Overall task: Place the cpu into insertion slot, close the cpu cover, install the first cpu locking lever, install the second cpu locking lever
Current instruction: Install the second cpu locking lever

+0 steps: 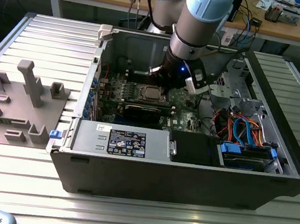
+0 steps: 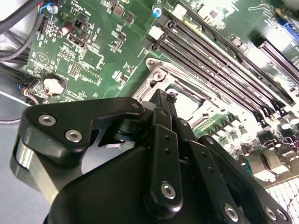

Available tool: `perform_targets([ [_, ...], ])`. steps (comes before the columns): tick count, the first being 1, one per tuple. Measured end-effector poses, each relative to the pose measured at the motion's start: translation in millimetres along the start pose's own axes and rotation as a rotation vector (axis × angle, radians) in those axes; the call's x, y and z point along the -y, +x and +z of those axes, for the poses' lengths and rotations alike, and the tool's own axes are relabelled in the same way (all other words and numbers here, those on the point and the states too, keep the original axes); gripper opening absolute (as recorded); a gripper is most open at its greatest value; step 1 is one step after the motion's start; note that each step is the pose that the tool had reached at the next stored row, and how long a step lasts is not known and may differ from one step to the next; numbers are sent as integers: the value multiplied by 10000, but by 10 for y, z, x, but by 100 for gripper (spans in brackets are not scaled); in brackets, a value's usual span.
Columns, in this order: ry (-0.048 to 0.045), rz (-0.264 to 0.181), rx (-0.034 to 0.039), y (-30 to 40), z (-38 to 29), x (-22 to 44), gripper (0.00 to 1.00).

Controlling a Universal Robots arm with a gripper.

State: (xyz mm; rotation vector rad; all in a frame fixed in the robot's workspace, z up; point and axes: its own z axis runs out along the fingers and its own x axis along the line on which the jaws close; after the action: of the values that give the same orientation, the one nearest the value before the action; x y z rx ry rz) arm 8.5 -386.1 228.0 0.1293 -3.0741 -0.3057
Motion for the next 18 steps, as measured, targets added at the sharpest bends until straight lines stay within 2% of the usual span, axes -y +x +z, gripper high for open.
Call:
perform_targets([
  [2, 89, 2, 7, 11, -12, -23, 11],
  [6, 163, 2, 25, 29, -47, -55, 11],
  [18, 323, 8, 23, 42, -352, -156, 11],
])
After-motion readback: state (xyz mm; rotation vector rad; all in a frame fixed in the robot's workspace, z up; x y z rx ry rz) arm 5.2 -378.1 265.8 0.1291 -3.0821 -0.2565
